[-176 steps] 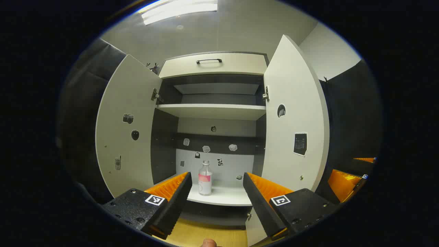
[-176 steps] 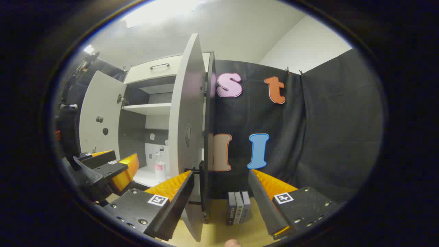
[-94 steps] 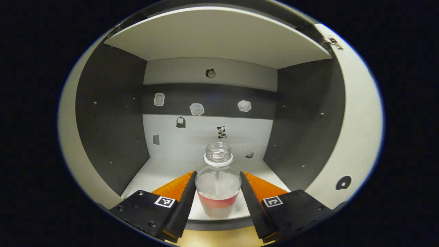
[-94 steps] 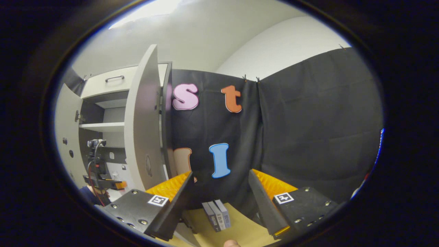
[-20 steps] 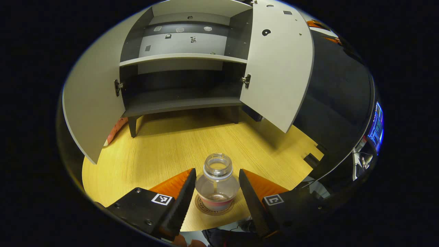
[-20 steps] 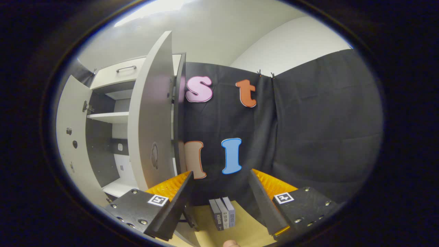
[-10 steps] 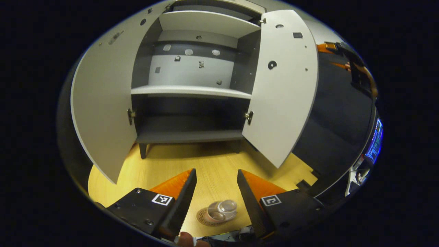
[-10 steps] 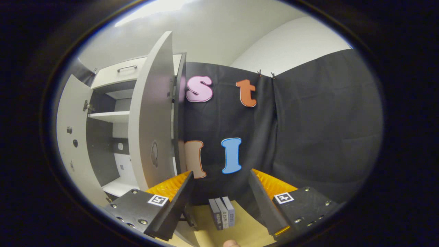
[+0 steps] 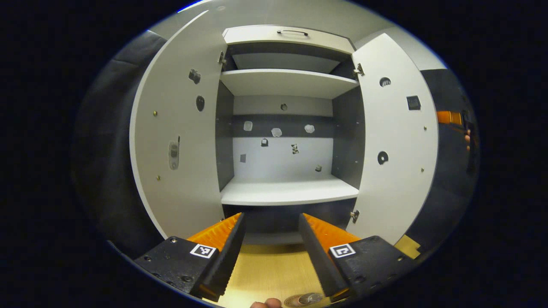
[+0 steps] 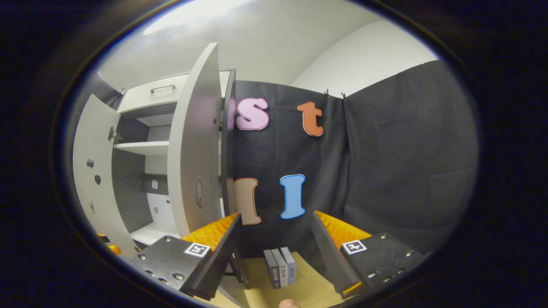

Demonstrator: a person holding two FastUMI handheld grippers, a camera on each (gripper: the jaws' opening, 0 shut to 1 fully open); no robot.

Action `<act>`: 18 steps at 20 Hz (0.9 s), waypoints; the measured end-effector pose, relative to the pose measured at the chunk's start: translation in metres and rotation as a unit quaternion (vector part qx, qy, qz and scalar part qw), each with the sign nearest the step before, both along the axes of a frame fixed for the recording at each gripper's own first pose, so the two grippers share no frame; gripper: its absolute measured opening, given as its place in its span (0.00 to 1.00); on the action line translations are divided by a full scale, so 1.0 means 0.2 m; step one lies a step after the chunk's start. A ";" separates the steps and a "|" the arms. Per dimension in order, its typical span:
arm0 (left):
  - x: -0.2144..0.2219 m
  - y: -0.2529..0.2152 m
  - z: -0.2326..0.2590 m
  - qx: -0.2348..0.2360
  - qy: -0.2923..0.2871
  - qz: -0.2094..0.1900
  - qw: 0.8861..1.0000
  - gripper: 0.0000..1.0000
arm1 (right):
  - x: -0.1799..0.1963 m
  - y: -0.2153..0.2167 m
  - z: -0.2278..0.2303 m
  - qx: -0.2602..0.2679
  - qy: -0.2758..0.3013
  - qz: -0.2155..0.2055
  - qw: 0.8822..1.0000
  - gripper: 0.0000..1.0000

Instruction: Grasp the bottle in the cabinet with the left hand and place it on the coaster, then close the right door with the right hand and the left door with the left hand.

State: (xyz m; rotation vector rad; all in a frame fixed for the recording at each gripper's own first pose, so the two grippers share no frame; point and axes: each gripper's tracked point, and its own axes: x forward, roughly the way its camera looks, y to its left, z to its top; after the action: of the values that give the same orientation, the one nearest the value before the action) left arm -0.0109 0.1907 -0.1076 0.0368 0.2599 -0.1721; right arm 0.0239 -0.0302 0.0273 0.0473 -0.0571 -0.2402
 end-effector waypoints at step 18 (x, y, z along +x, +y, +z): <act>0.06 0.33 0.37 -0.003 -0.035 0.109 0.993 0.95 | 0.02 0.17 0.01 -0.008 -0.003 0.062 0.998 0.92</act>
State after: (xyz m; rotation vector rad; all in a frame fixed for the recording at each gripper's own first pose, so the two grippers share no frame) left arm 0.0012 0.2564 -0.0343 0.0084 0.1909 0.0461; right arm 0.0283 0.0039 0.0285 0.0364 -0.0616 -0.1156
